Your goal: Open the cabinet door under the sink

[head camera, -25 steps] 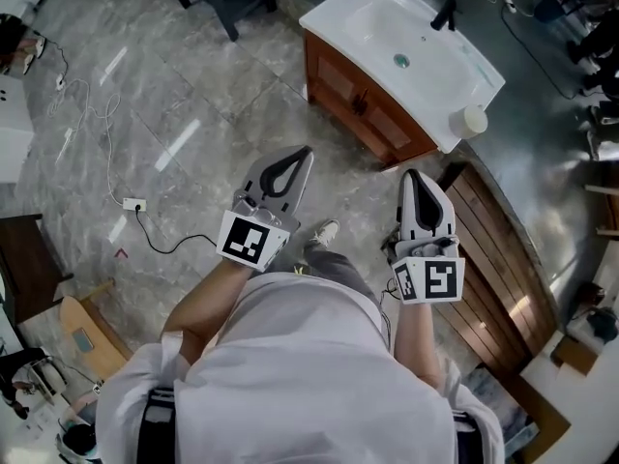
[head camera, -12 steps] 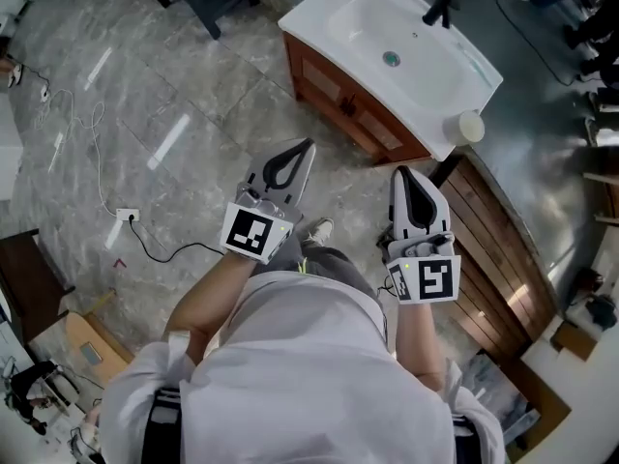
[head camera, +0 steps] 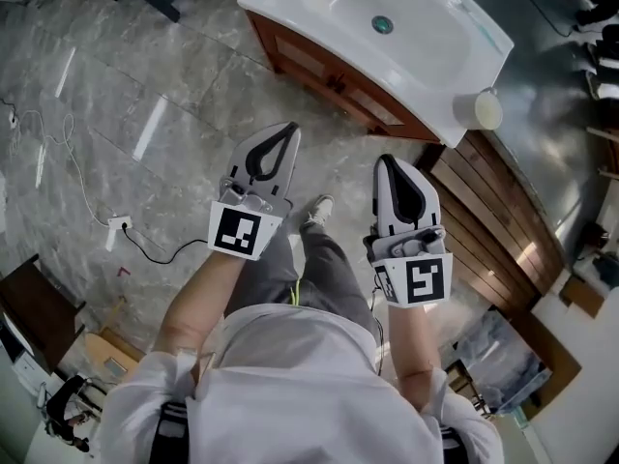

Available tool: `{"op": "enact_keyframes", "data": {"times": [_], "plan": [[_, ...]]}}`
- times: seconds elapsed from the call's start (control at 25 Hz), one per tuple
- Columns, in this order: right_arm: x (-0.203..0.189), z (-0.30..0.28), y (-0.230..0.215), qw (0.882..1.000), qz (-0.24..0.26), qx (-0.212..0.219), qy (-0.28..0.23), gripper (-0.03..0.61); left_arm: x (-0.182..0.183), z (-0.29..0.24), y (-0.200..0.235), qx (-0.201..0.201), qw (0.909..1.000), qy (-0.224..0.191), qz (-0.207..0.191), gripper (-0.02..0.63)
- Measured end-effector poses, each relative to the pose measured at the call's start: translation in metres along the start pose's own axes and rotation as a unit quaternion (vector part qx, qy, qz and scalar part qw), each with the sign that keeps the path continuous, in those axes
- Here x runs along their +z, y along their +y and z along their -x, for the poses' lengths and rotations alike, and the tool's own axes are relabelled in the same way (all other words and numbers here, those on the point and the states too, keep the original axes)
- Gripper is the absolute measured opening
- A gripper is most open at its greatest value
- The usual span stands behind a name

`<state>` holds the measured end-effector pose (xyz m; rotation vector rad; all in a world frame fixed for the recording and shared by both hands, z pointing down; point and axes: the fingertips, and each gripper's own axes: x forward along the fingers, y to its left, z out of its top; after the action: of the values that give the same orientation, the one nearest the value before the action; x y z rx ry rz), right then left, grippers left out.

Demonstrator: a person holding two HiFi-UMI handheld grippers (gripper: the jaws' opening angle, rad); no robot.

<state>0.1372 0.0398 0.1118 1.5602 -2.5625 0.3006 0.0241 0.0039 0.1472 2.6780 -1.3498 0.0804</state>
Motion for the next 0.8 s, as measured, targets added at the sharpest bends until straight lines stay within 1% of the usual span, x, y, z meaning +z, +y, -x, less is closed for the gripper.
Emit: {"op": "enact_keyframes", "data": {"times": [0.08,0.16,0.28,0.36,0.44,0.52,0.64,0.72,0.8], "plan": [[-0.016,-0.013,-0.005,1.0,0.001,-0.002,0.006,0.032,-0.016,-0.013,0.007,-0.004,1.0,0.0,-0.001,0.012],[-0.035,-0.022,-0.008,1.0,0.0,-0.003,0.014,0.032,-0.037,-0.023,0.009,-0.015,0.9998,0.009,-0.001,0.012],[-0.066,-0.039,-0.013,1.0,-0.005,-0.004,0.024,0.032,-0.078,-0.039,0.012,-0.037,0.9988,0.031,-0.005,0.014],[-0.089,-0.053,-0.014,1.0,-0.01,-0.006,0.026,0.032,-0.109,-0.05,0.02,-0.044,0.9981,0.044,-0.006,0.014],[-0.113,-0.067,-0.016,0.999,-0.015,-0.006,0.027,0.032,-0.14,-0.061,0.029,-0.045,0.9974,0.055,-0.007,0.022],[-0.139,-0.078,-0.02,0.999,-0.018,-0.004,0.03,0.032,-0.17,-0.074,0.036,-0.048,0.9969,0.062,-0.01,0.061],[-0.176,-0.093,-0.028,0.999,-0.018,-0.001,0.034,0.032,-0.215,-0.095,0.044,-0.046,0.9965,0.069,-0.009,0.066],[-0.2,-0.102,-0.034,0.999,-0.02,0.0,0.037,0.032,-0.245,-0.11,0.05,-0.044,0.9962,0.074,-0.011,0.084],[-0.224,-0.11,-0.04,0.999,-0.02,0.001,0.038,0.032,-0.279,-0.123,0.056,-0.041,0.9952,0.088,-0.012,0.09]]}}
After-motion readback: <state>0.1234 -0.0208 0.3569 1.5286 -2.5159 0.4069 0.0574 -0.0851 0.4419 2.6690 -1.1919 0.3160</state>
